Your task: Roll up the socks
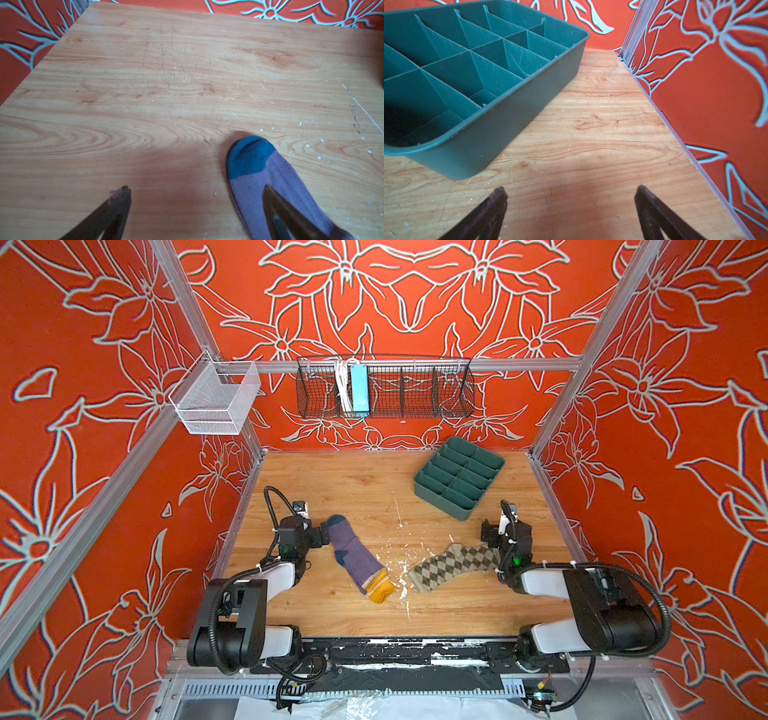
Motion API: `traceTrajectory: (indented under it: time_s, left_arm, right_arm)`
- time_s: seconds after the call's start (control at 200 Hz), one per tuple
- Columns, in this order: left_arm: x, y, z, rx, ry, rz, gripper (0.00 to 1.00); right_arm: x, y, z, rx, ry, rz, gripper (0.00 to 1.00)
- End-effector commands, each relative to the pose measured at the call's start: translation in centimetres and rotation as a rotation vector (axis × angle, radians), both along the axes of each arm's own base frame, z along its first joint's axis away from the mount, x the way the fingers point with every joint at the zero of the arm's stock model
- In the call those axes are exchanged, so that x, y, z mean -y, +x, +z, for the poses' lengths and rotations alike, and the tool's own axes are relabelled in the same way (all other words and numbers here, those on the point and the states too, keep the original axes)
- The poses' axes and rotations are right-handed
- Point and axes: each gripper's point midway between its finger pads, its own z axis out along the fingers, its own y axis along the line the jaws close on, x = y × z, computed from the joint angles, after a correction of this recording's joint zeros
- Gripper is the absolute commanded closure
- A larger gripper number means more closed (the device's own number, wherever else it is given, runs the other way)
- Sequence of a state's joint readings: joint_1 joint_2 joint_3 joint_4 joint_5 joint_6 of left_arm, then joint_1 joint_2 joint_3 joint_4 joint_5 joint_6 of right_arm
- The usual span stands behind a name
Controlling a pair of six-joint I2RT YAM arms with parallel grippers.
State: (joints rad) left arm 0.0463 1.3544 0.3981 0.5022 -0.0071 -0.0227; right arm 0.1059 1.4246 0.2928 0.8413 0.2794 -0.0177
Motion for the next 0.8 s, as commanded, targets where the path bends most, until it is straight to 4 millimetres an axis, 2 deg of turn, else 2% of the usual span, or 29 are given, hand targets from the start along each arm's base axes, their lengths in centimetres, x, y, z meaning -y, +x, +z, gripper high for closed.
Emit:
traceTrajectory:
  time_s: [0.0, 0.6, 0.656, 0.726, 0.796]
  left_arm:
    - [-0.5, 0.5, 0.9, 0.023, 0.002, 0.018, 0.03]
    - [-0.4, 0.4, 1.0, 0.028, 0.002, 0.018, 0.03]
    - [-0.6, 0.7, 2.4, 0.053, 0.002, 0.025, 0.03]
    - [-1.0, 0.5, 5.0, 0.003, -0.003, 0.058, 0.03]
    - [-1.3, 0.0, 8.2, -0.008, -0.041, 0.105, 0.03]
  right_arm:
    - [0.1, 0.4, 0.6, 0.016, 0.017, -0.003, 0.02]
    - [0.1, 0.3, 0.7, 0.018, 0.017, -0.003, 0.02]
    - [0.4, 0.2, 1.4, 0.051, 0.017, -0.022, 0.02]
    - [1.1, -0.1, 3.5, 0.043, 0.016, -0.063, 0.02]
    - [0.9, -0.8, 6.3, 0.014, 0.021, -0.050, 0.02]
